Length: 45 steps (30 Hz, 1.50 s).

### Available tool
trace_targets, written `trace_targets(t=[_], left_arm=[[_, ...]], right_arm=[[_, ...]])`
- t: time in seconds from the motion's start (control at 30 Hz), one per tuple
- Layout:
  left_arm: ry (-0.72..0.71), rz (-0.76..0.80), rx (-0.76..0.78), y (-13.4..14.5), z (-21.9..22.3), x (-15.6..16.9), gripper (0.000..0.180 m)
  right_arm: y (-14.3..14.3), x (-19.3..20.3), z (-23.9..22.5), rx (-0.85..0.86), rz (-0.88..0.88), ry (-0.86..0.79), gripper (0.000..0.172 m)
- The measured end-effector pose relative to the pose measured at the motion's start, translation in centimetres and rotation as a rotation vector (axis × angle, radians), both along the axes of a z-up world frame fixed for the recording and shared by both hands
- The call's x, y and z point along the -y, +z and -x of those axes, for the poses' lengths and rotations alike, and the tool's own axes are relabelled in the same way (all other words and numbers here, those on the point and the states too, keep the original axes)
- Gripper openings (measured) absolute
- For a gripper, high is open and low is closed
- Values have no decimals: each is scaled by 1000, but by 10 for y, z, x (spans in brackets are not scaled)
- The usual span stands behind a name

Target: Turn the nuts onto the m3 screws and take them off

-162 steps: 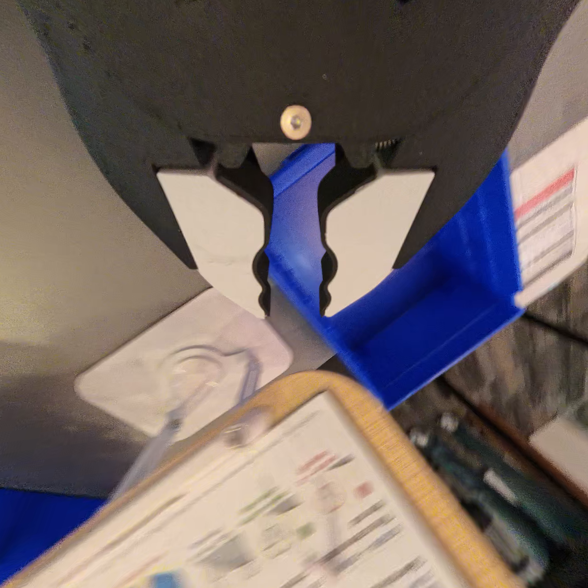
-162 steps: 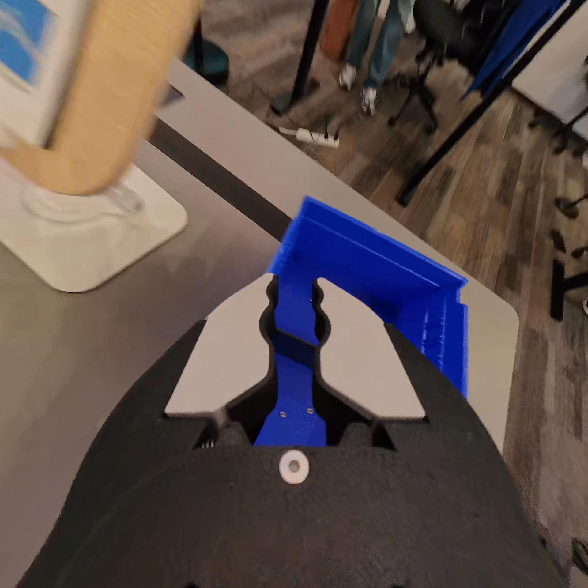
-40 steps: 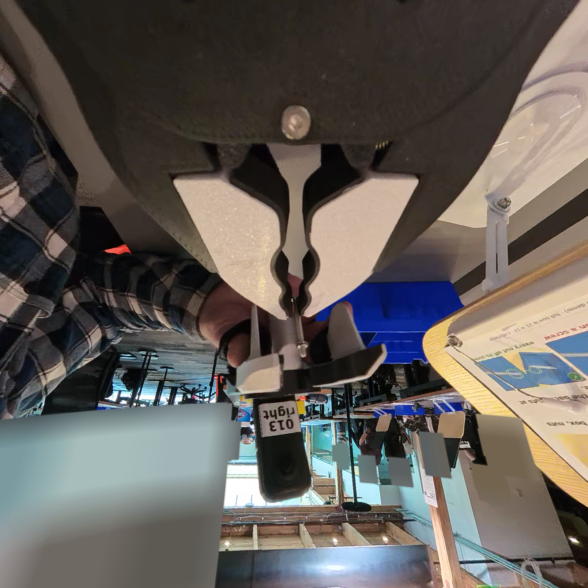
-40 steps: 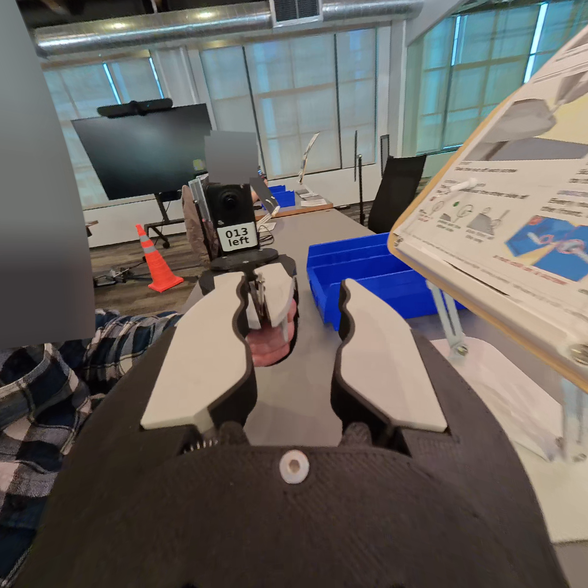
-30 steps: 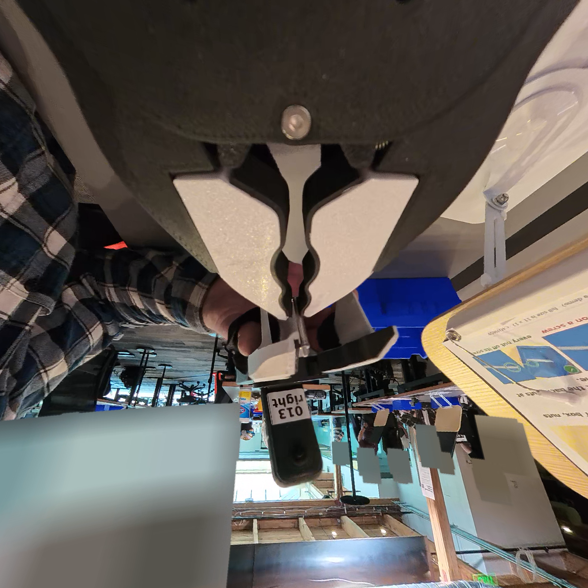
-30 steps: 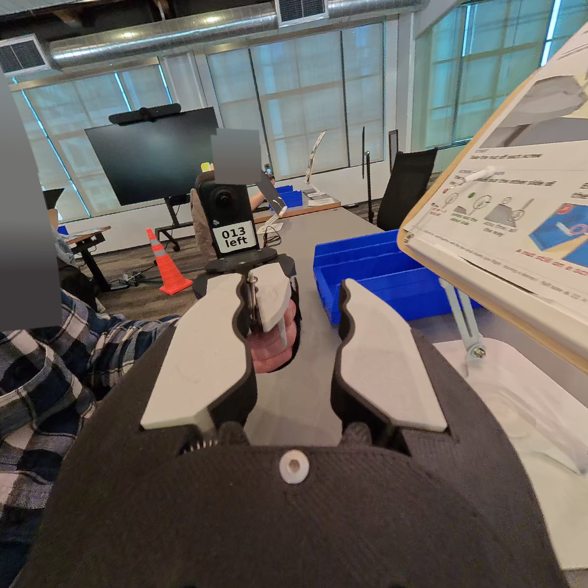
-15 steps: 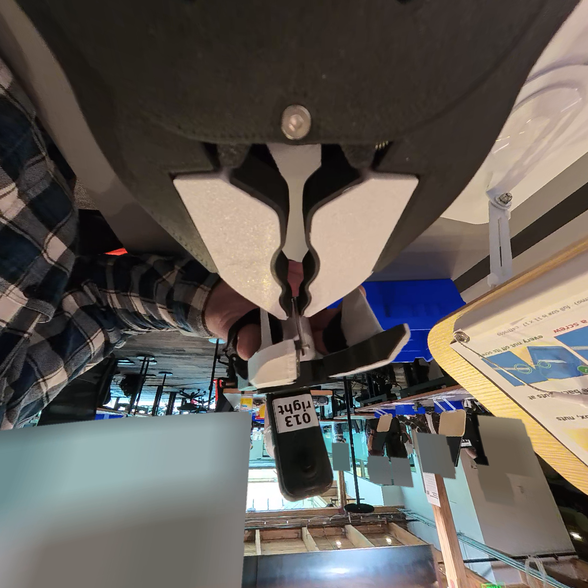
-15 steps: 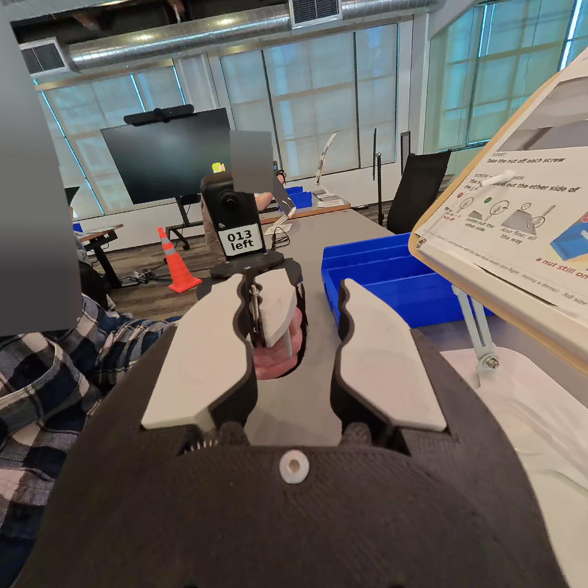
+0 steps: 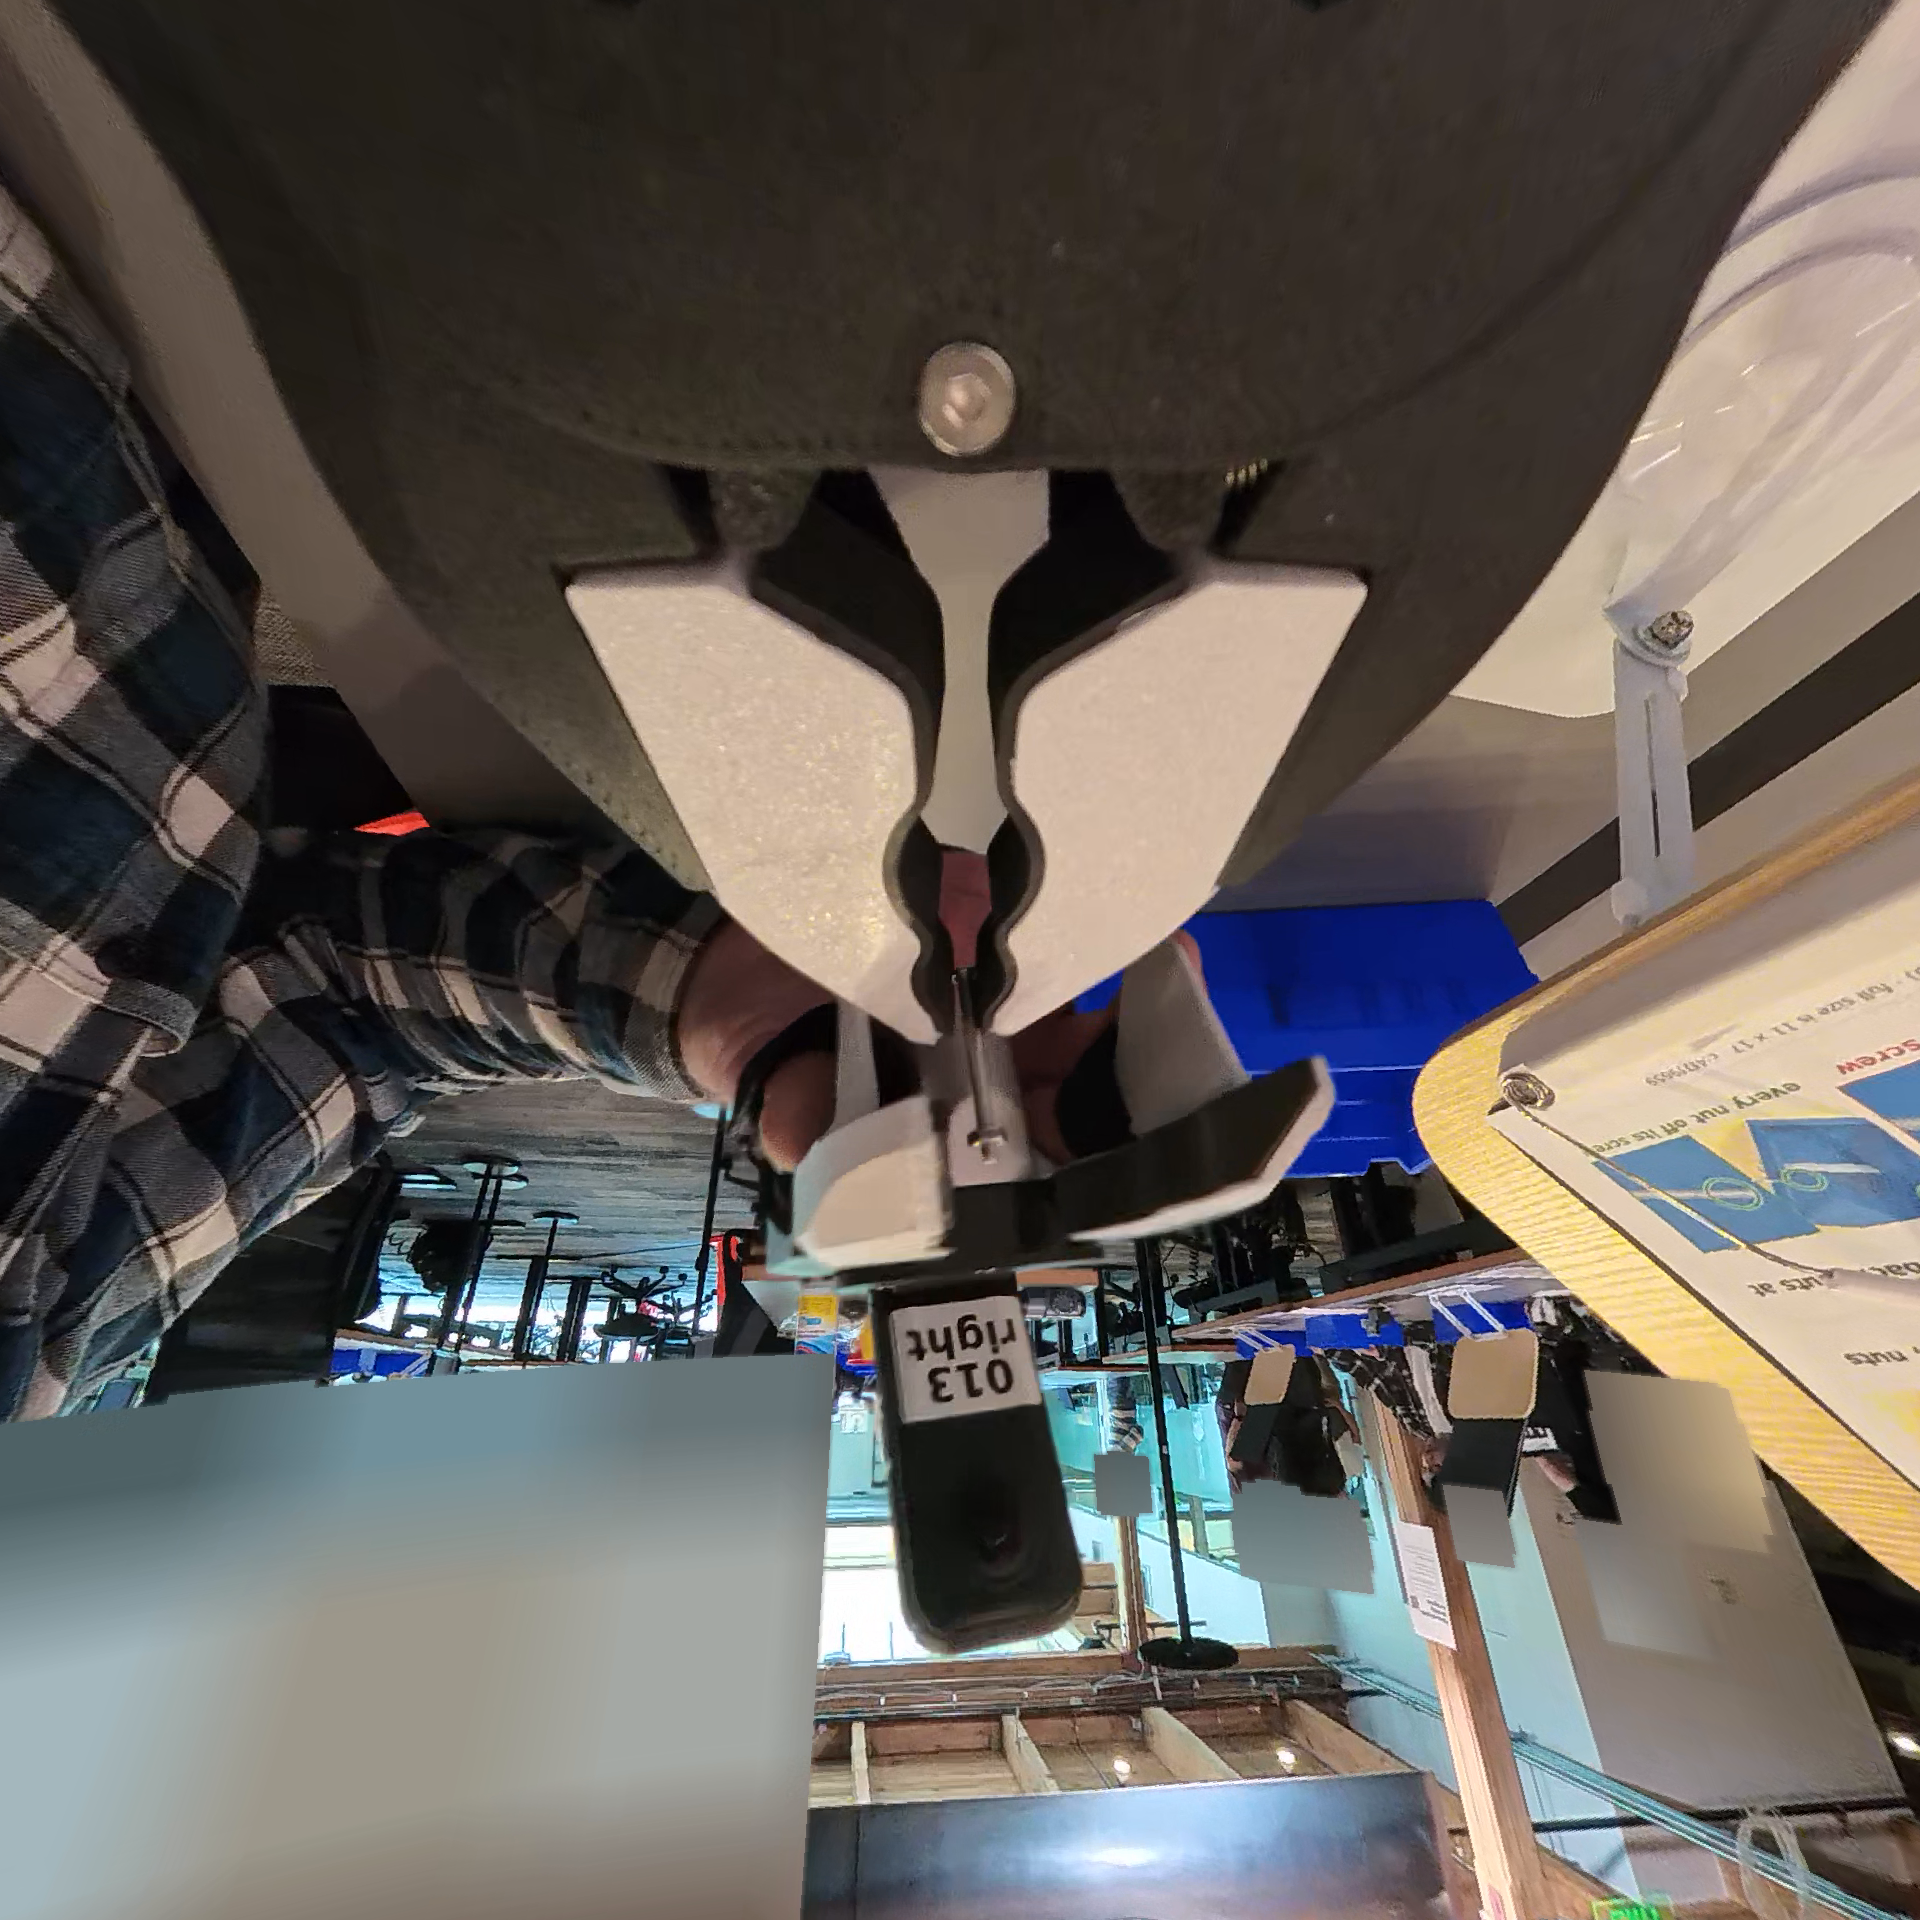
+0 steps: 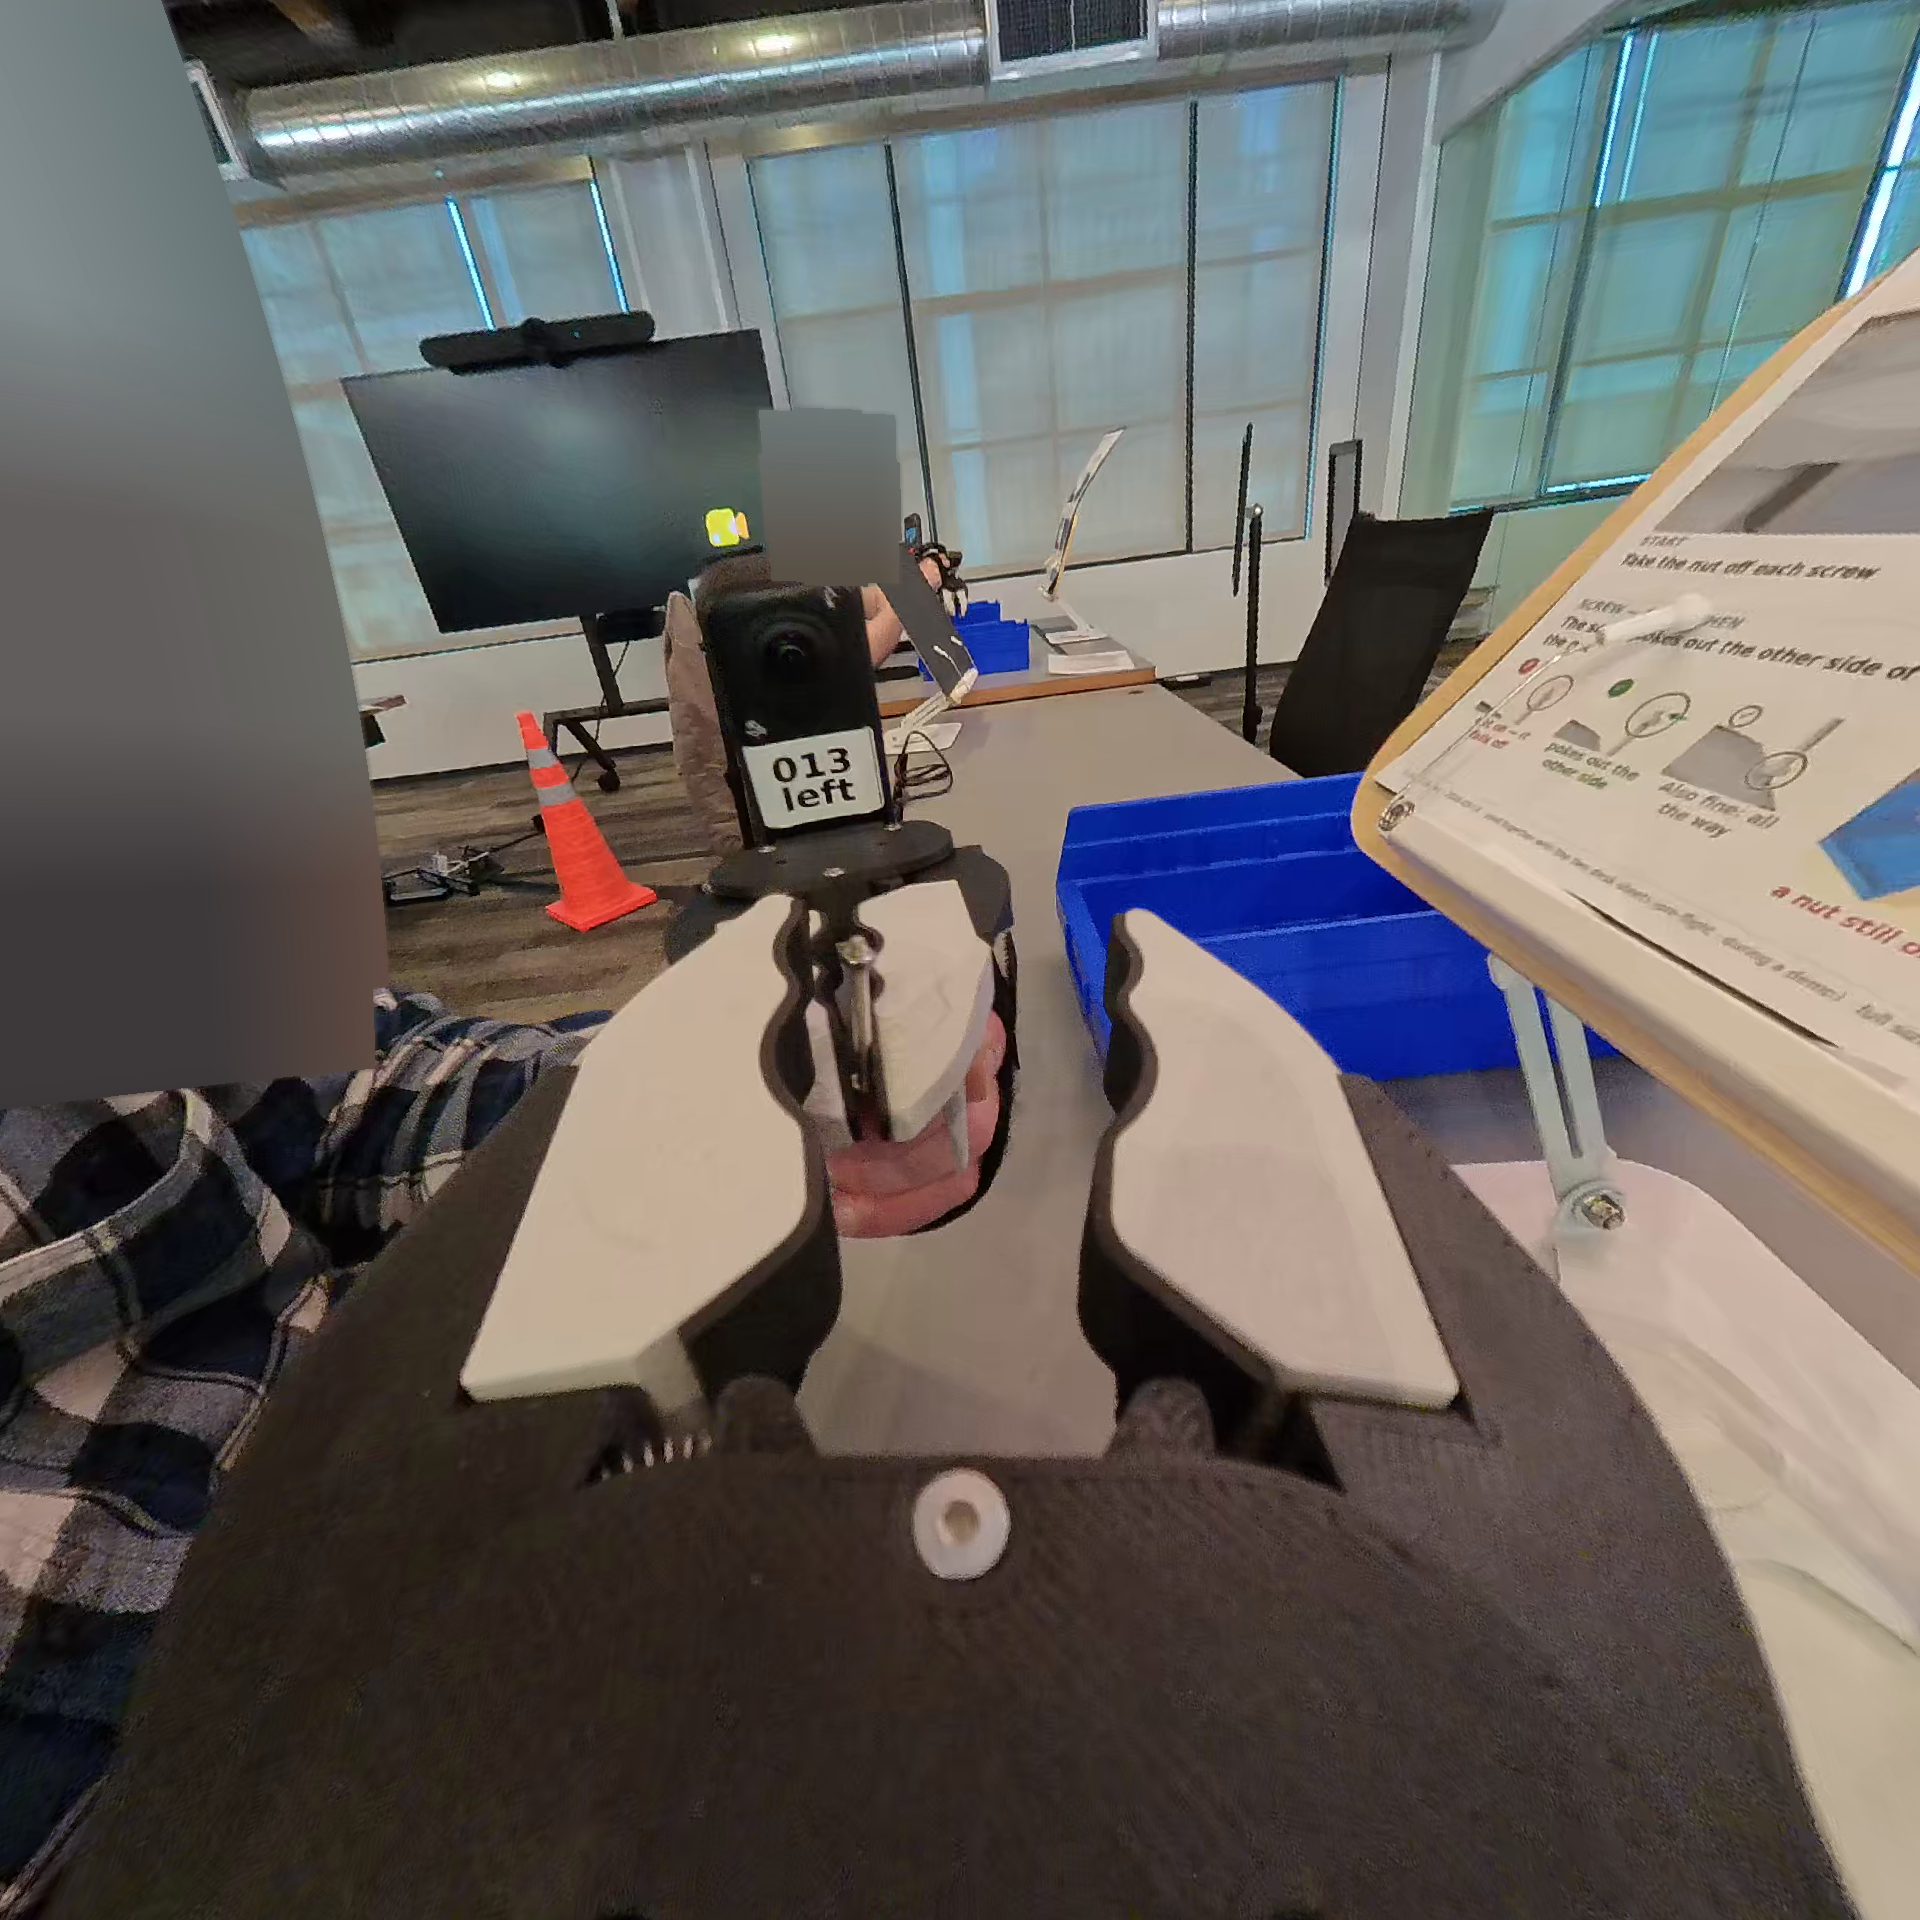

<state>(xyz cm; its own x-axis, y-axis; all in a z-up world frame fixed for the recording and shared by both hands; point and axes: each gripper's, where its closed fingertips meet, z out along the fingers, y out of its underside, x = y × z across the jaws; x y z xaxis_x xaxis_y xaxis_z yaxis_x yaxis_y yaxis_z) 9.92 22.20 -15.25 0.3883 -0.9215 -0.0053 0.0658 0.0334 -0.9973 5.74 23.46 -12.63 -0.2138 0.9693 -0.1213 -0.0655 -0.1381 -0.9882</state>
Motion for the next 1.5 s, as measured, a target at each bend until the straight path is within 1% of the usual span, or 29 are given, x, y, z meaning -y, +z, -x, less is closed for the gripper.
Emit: trace_targets(t=[0.17,0.2,0.27,0.4,0.5,0.6,0.7,0.8,0.87,1.03,1.13,1.33,1.5], left_arm=[[10,0,14,2,5,-1,3],[2,-3,22,3,6,0,3],[7,-5,22,4,6,0,3],[5,3,12,1,3,-1,3],[-2,1,5,0,1,0,3],[-2,-3,7,2,0,2,3],[0,-3,21,3,3,2,3],[2,-8,25,5,5,2,3],[1,-6,25,5,4,2,3],[-7,-3,17,3,1,3,3],[-9,-7,16,4,0,4,3],[-7,-5,32,6,4,3,3],[-12,-2,21,4,0,3,3]], right_arm=[[-2,-13,-10,-13,39,-33,55],[-3,-18,-14,-12,40,-53,51],[-3,-24,-20,-17,55,-68,52],[6,-8,-15,-41,30,-12,56],[5,0,-4,-23,14,12,57],[2,-5,-2,-19,38,6,56],[3,-12,-11,-36,45,-16,57],[2,-23,-21,-42,54,-52,54],[5,-21,-23,-53,56,-36,55],[7,-1,-8,-39,9,15,57],[4,-4,-6,-34,22,12,56],[3,-18,-18,-43,44,-29,54],[7,-8,-15,-58,31,11,56]])
